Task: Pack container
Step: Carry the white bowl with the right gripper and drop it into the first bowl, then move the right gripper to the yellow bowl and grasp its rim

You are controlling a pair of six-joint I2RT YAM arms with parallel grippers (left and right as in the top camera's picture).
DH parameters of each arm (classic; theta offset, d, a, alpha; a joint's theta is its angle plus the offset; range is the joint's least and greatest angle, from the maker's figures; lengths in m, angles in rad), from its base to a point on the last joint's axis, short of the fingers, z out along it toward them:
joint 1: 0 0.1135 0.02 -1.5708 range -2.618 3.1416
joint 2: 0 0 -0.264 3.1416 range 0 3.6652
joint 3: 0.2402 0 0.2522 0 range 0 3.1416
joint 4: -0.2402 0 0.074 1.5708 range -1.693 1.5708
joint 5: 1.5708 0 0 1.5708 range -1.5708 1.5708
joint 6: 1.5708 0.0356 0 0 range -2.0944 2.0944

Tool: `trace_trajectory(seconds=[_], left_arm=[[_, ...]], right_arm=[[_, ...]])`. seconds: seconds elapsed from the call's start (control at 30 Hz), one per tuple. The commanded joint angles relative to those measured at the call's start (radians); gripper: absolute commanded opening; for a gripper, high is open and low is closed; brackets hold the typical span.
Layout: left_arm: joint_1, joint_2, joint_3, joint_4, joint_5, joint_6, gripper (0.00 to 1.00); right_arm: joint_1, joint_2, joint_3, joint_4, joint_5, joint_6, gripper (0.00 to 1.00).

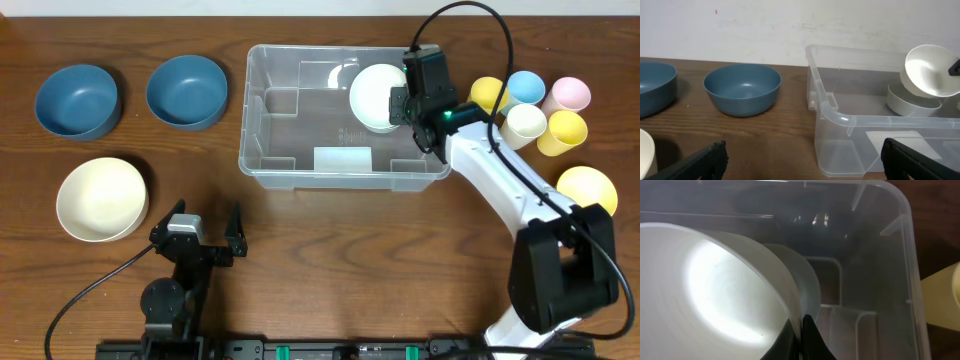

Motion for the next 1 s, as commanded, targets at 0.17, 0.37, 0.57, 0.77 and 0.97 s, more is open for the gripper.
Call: trace_trajectory(seconds=[0.17, 0.37, 0.57, 0.77, 0.97], left_arm=[[0.005, -0.005, -0.016, -0.035, 0.011, -0.002, 0.98], [0.005, -0.005, -0.016, -0.035, 0.011, -0.002, 0.98], [0.005, -0.005, -0.016, -0.035, 0.011, -0.002, 0.98], [0.005, -0.005, -0.016, -0.035, 0.011, -0.002, 0.98], [0.005, -0.005, -0.016, -0.035, 0.011, -0.002, 0.98]], right_arm=[[-0.004, 0.027, 0.013, 0.021, 0.037, -0.001, 0.56], [-0.006, 0.026, 0.013, 0.01, 0.031, -0.009, 0.58], [-0.006, -0.03, 0.087, -0.135, -0.073, -0.008, 0.62], [-0.021, -0.182, 0.213, -0.425, -0.09, 0.064, 0.77], [-0.154, -0.354, 0.262, -0.702, -0.083, 0.155, 0.86]])
